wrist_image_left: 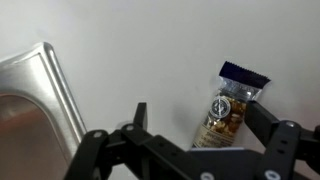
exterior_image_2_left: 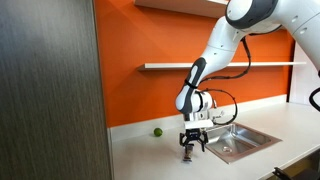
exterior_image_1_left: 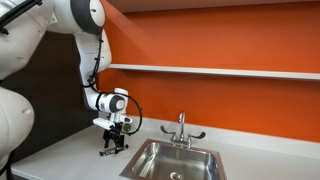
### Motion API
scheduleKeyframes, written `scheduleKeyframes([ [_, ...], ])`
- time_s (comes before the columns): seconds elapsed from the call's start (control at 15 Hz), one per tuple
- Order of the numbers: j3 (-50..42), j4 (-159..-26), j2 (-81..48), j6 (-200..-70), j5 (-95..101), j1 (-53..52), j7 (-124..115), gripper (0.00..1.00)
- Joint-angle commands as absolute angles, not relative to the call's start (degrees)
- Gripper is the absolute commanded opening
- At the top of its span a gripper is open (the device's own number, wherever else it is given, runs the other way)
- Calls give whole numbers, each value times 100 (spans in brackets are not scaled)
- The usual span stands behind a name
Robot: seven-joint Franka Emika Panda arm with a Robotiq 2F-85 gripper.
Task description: Put the chocolate bar inside the sink
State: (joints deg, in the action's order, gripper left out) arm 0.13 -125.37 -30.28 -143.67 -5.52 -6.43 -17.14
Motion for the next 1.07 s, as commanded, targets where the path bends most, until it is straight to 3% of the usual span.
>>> scheduleKeyframes([
  [0.0, 17, -12720, -2826, -14655, -695, -754, -2001, 100],
  [1.0, -74, -12478, -2965, -14650, -1546, -745, -2788, 100],
])
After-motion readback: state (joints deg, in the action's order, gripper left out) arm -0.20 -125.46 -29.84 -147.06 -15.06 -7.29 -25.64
